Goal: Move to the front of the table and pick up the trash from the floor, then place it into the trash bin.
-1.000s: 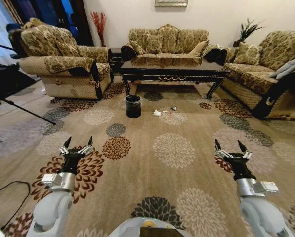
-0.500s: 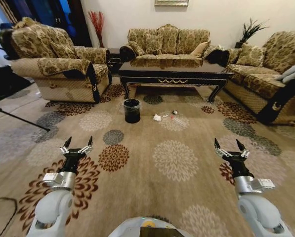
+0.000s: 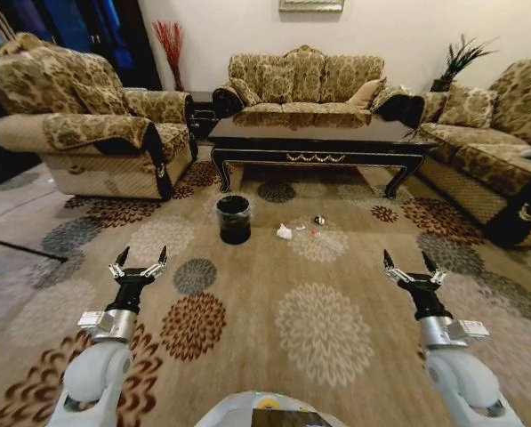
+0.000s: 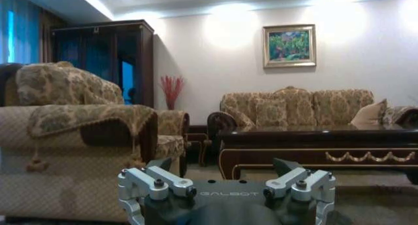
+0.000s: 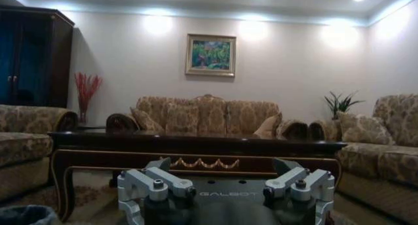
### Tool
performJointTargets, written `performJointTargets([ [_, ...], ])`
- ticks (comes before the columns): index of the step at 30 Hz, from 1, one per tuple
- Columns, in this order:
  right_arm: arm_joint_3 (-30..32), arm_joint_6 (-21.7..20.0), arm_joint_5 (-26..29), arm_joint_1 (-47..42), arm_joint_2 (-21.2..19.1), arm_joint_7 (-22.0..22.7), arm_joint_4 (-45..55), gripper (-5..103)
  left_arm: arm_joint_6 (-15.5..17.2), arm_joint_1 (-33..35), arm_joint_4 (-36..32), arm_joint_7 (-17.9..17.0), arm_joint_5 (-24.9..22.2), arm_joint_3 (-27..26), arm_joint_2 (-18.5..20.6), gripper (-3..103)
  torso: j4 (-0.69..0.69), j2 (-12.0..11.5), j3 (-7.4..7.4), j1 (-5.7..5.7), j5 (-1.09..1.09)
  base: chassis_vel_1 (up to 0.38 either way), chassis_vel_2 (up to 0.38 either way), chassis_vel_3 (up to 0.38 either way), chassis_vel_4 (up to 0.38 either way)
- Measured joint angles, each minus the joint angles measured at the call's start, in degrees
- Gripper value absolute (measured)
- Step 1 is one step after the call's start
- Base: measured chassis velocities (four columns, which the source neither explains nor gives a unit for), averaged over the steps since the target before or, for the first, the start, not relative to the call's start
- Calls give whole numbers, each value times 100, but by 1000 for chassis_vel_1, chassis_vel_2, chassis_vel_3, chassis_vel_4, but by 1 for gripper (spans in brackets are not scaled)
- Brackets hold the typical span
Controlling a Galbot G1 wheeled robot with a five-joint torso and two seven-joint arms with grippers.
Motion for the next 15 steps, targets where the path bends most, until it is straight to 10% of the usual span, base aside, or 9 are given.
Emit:
performJointTargets([
  [15, -100, -5, -27, 135, -6, 12, -218, 100, -31, -78, 153, 16, 17, 39, -21, 100, -1, 6, 3, 0, -7, -346, 356, 355, -357],
])
